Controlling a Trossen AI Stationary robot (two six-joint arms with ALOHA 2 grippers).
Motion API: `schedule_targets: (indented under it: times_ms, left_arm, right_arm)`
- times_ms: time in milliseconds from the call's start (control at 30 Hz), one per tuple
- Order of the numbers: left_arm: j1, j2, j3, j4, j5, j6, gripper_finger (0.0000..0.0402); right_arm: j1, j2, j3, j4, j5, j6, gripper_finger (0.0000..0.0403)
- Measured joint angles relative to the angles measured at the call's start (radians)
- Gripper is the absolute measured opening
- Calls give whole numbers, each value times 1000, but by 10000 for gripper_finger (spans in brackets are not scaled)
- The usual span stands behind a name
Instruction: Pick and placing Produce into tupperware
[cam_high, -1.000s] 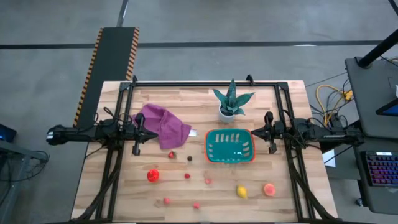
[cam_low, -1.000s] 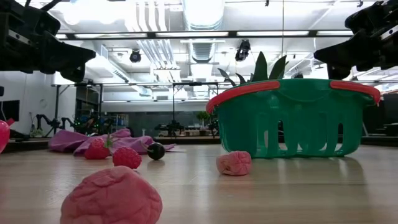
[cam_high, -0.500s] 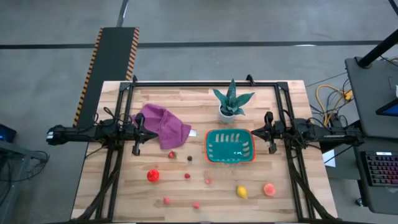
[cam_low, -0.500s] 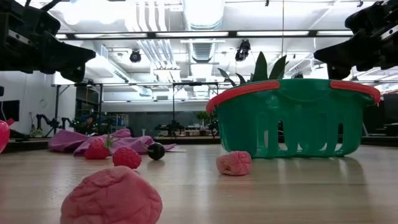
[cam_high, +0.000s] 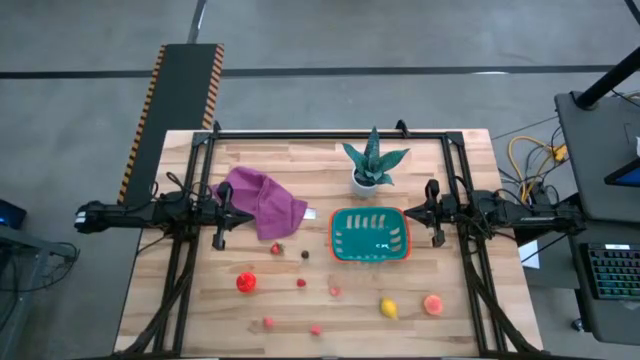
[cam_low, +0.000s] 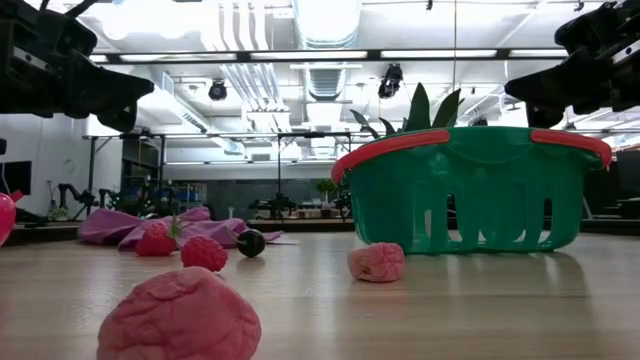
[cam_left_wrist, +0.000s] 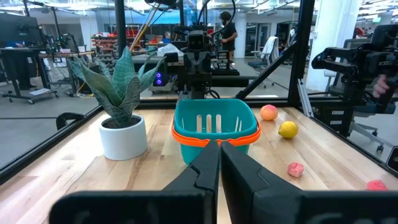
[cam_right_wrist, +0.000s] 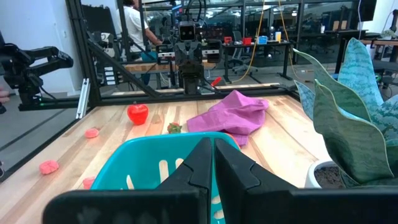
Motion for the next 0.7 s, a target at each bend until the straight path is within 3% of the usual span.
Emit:
schedule_targets:
  times_ms: [133,300,500,700]
  left_arm:
    - [0,0,0,0,1,-17,2]
    - [0,0,0,80,-9,-138,2]
    - [-1,-1,0,221,-25,-5,2]
    - [0,-1,0,253,-29,0,2]
  right_arm:
    - [0,0,0,0,0,1,9]
    - [0,0,0,63,0,114,9]
    - [0,-1,0,214,17,-2,9]
    - [0,-2,0,322,16,37,9]
